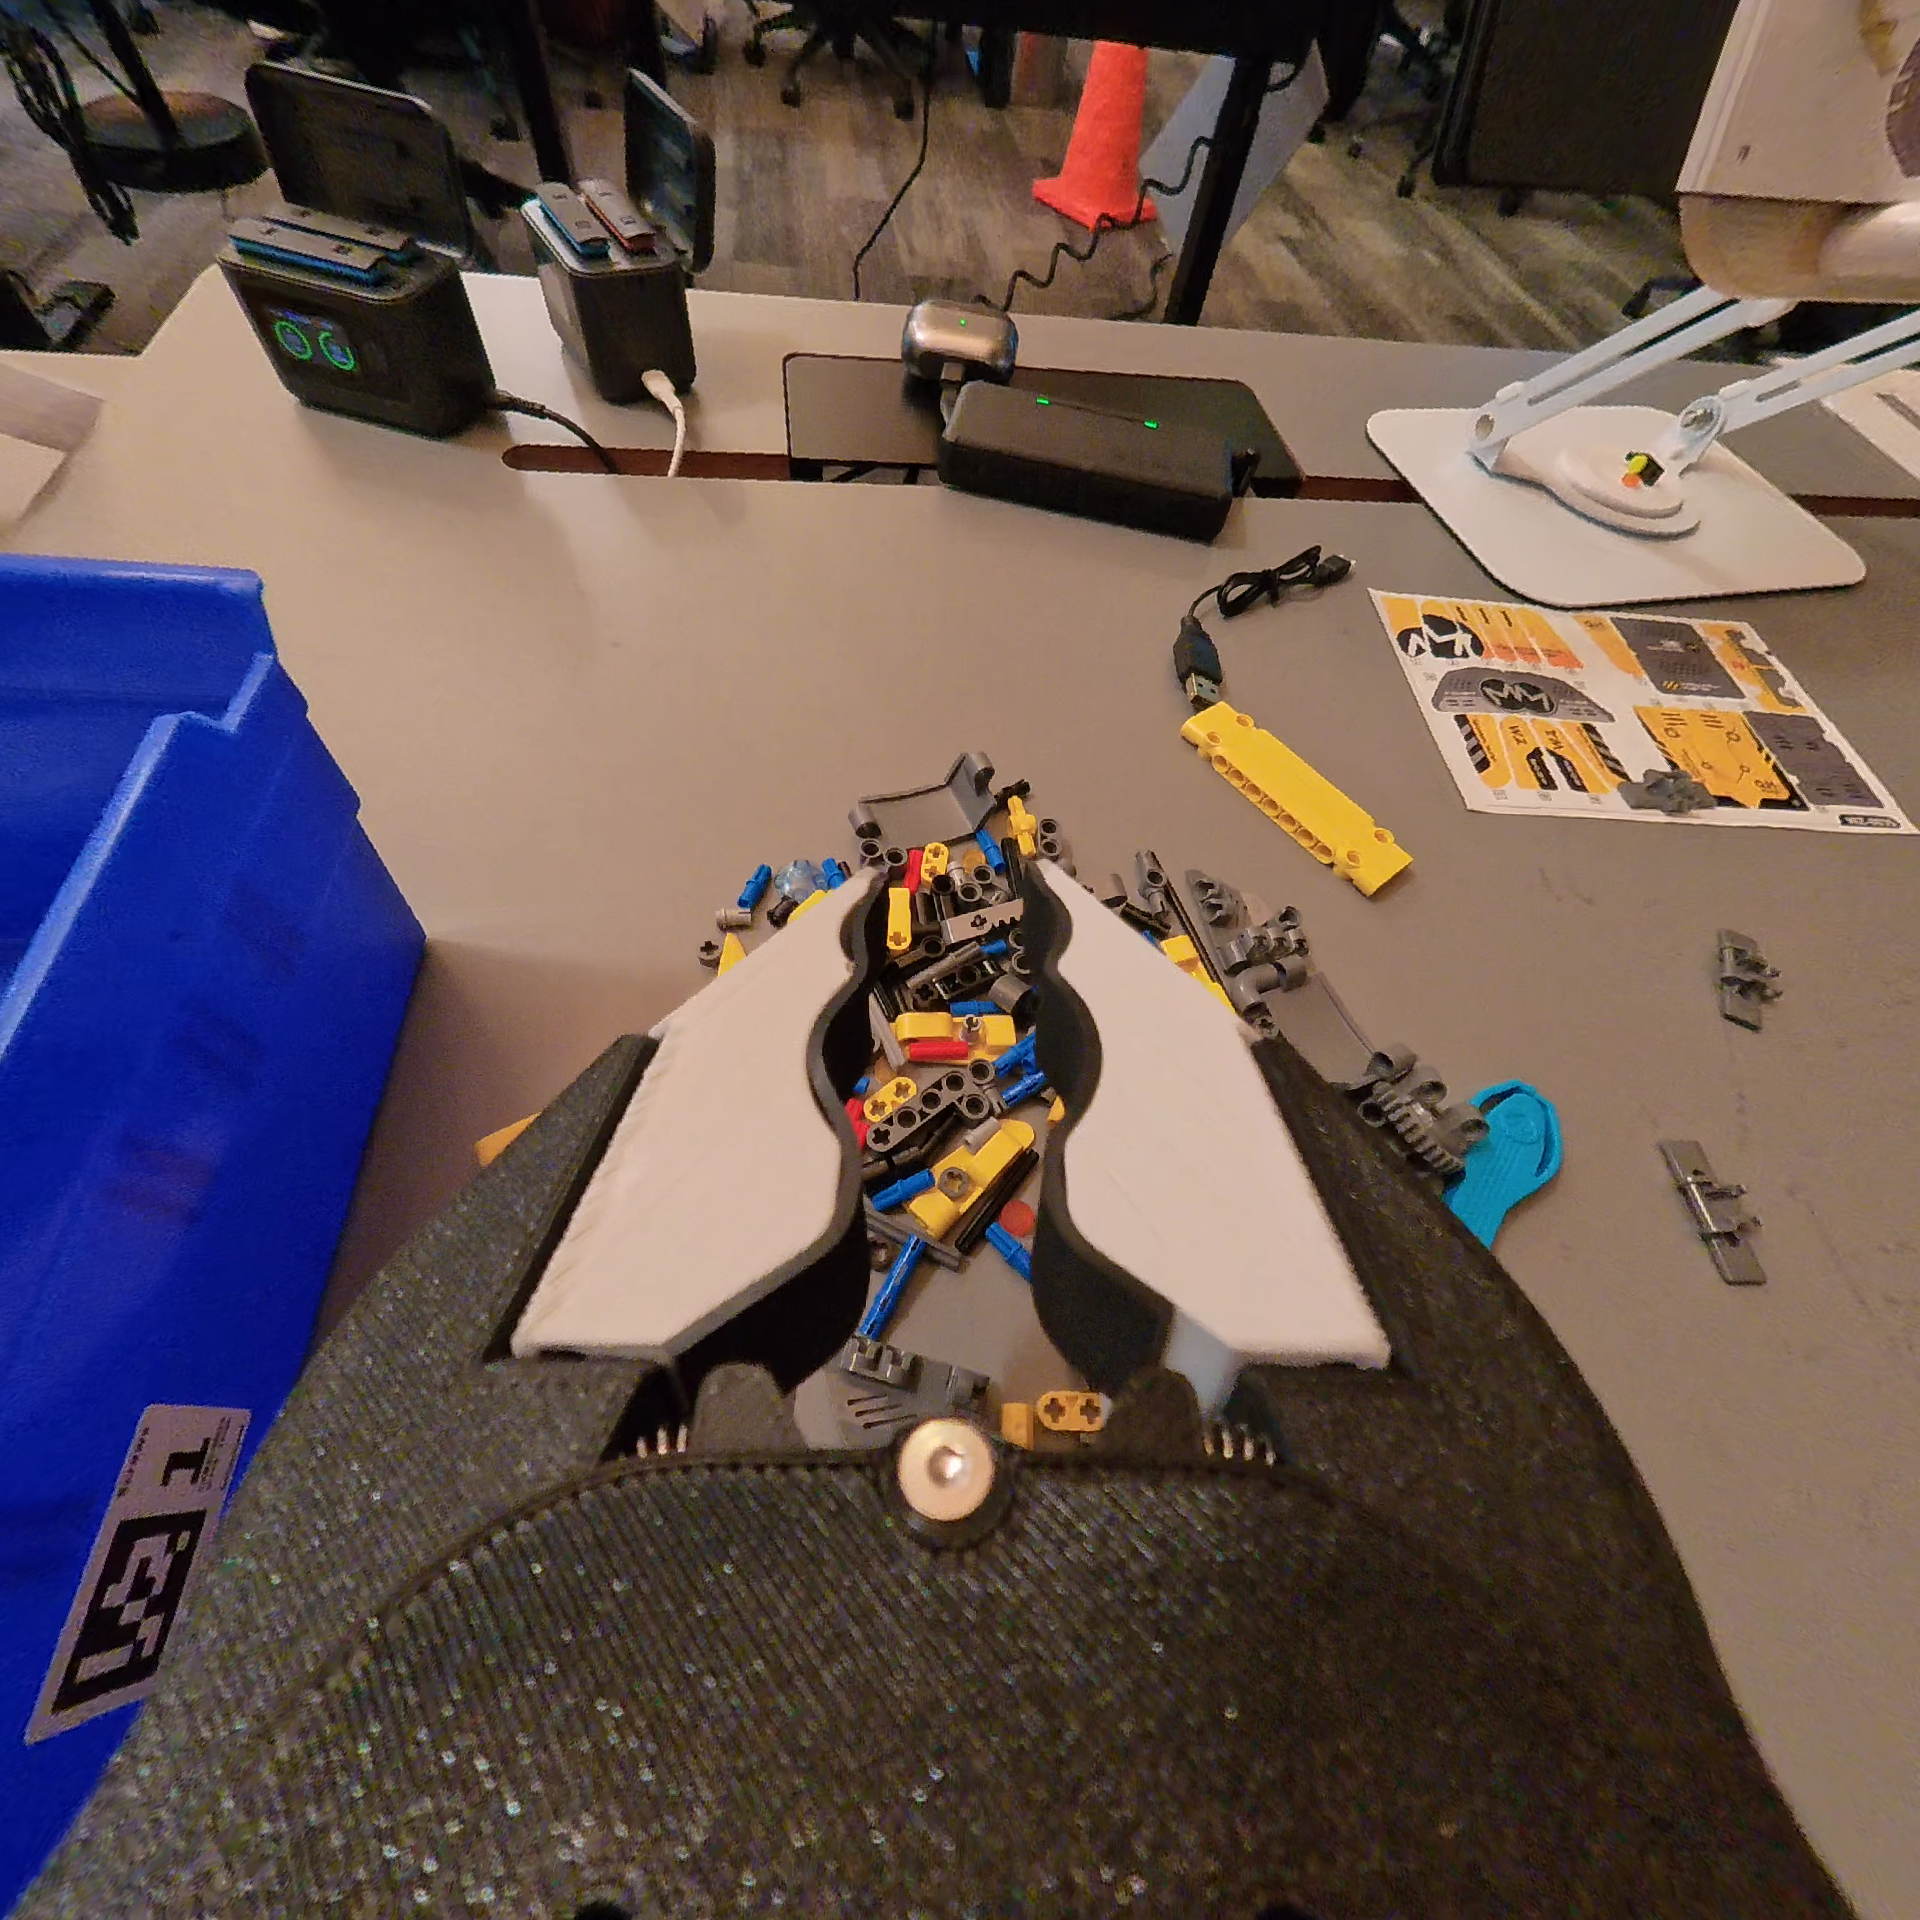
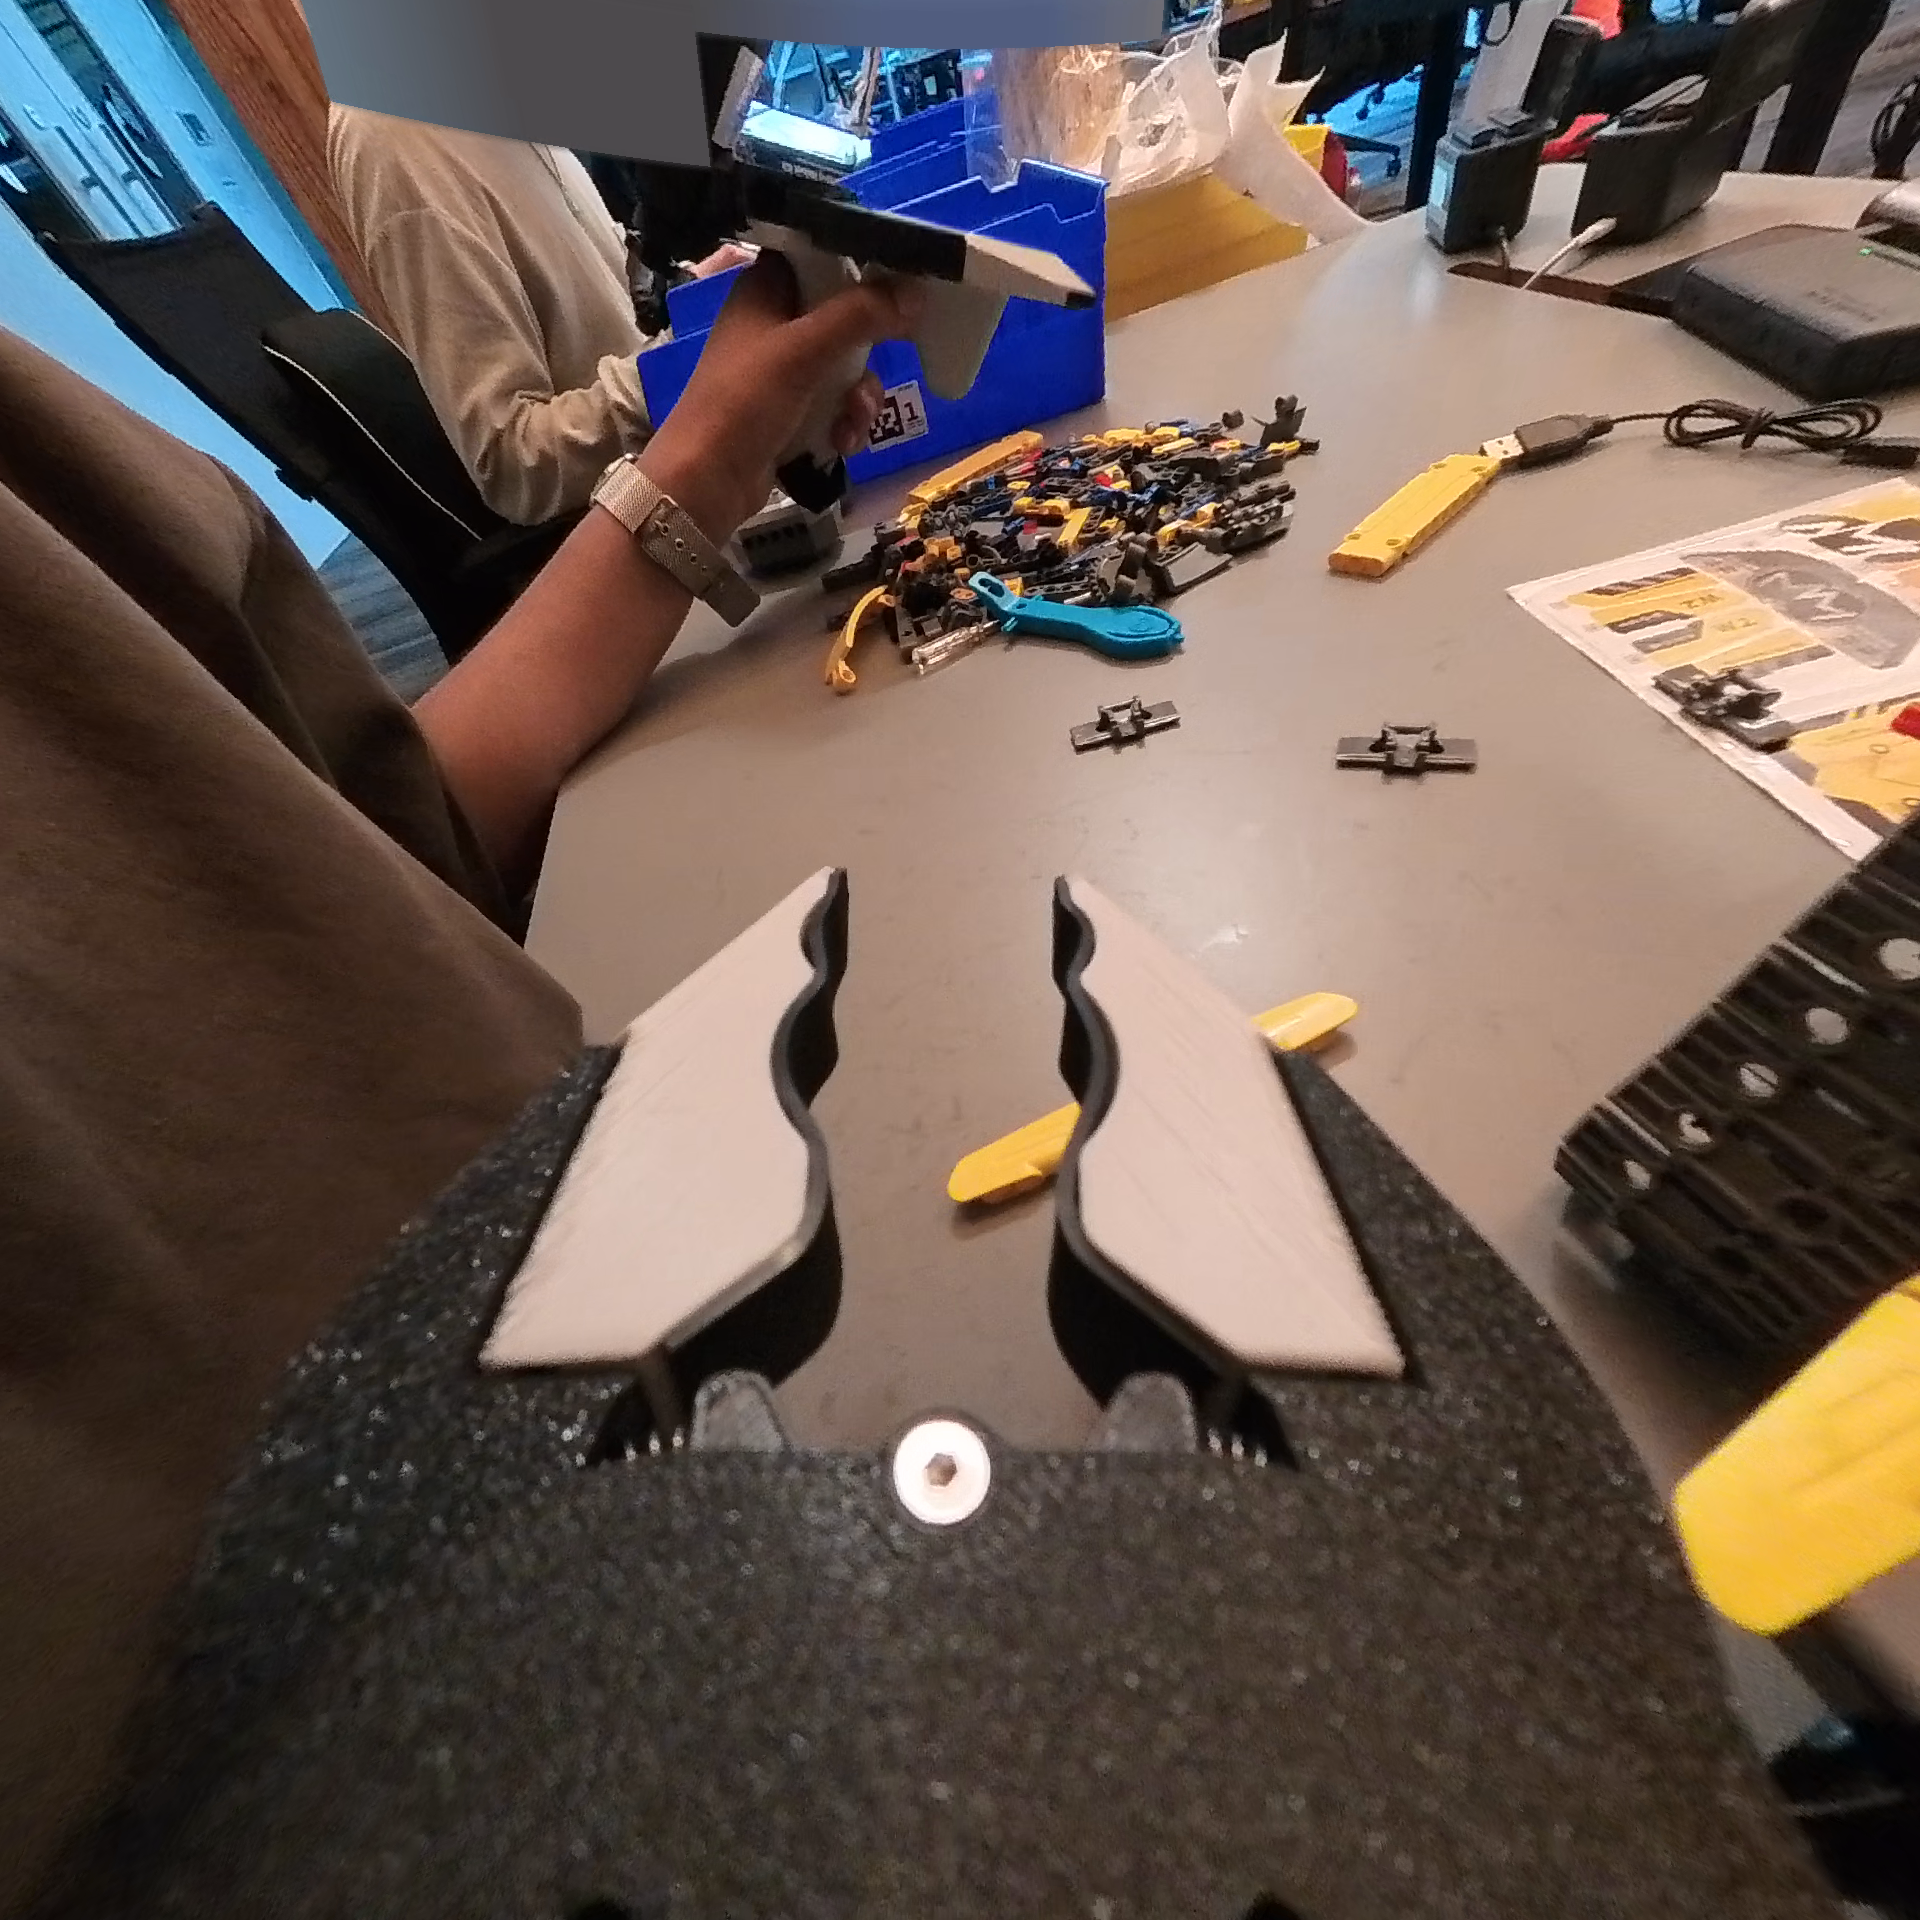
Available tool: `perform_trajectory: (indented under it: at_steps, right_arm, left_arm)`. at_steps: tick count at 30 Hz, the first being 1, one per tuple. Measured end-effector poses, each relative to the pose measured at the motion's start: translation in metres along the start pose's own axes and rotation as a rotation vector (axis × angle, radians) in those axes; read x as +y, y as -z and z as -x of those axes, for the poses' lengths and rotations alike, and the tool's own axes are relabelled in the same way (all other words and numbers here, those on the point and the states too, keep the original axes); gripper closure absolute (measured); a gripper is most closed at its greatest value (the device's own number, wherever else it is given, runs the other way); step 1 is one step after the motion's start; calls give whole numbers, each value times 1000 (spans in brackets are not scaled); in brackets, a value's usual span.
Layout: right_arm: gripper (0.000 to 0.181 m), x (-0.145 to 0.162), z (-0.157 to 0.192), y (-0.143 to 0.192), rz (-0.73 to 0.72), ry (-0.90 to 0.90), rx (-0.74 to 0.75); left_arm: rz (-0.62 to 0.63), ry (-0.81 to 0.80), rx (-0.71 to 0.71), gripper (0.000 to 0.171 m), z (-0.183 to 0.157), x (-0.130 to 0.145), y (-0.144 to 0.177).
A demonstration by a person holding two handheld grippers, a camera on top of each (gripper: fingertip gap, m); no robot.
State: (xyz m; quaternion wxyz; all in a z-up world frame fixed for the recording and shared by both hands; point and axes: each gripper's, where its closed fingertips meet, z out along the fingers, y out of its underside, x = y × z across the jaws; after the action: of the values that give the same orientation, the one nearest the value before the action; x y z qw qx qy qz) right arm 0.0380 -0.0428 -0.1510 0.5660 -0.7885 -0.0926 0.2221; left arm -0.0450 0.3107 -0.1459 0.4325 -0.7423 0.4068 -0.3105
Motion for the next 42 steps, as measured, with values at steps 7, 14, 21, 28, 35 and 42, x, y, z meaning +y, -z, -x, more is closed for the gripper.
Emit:
perform_trajectory:
  at_steps: [7,14,21,28,35,42]
  right_arm:
    - [141,0,-2,0,-4,-33,-16]
    - [140,1,-2,0,2,-31,-17]
    - [139,2,0,-1,14,-12,-10]
    - [139,5,1,-3,35,13,1]
    - [139,5,3,-3,39,38,7]
    - [139,7,4,-4,54,69,19]
  left_arm:
    - [13,-10,-4,147,0,3,-2]
    - [15,-15,2,145,-2,4,-2]
    - [70,-25,165,145,-32,13,-9]
    - [321,-115,352,171,-69,58,-16]
    - [410,-134,429,171,-79,73,-10]
    - [447,-253,265,171,-72,68,-9]
